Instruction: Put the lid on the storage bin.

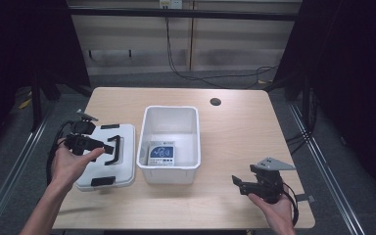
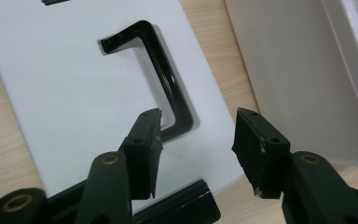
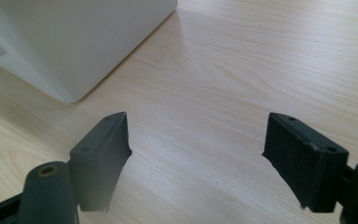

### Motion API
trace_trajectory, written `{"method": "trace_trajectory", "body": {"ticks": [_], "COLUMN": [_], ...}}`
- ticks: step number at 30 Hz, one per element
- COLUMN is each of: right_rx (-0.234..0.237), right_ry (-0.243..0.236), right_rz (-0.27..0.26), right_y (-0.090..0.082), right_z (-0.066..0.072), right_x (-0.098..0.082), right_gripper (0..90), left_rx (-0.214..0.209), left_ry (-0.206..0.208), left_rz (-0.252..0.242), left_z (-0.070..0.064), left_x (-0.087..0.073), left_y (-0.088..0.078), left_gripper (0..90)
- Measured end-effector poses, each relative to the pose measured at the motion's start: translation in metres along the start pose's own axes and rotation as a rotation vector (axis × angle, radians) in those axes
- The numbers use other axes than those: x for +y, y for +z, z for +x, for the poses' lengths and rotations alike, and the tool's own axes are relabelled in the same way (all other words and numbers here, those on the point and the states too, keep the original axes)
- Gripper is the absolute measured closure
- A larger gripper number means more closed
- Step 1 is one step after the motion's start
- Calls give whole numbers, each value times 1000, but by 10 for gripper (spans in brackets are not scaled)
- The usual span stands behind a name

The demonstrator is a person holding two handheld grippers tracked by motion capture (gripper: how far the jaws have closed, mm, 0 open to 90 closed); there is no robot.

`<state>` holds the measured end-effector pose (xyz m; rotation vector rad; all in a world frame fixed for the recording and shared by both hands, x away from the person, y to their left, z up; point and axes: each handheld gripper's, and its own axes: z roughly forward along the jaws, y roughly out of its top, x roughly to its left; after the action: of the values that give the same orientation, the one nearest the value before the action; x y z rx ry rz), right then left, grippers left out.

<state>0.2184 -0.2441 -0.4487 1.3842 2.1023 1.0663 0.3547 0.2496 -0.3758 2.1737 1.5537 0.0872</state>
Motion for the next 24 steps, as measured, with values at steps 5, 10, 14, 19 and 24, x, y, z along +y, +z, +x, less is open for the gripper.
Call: {"method": "trace_trajectory", "body": {"ticks": [5, 10, 14, 19, 24], "right_rx": [1, 2, 11, 14, 22], "right_ry": [0, 0, 1, -1, -1], "right_rz": [5, 6, 22, 24, 18], "right_y": [1, 0, 2, 2, 2], "right_z": [0, 0, 1, 2, 2], "right_x": [0, 0, 0, 0, 0], "right_gripper": [218, 218, 219, 218, 218], "left_rx": [23, 58, 94, 107, 128], "left_ry": [-13, -19, -34, -63, -91], "left_rz": [60, 113, 143, 182, 226], "left_z": [-1, -2, -4, -2, -2], "left_x": [13, 22, 29, 36, 41], "left_y": [10, 19, 26, 35, 45], "left_gripper": [528, 532, 504, 469, 393]}}
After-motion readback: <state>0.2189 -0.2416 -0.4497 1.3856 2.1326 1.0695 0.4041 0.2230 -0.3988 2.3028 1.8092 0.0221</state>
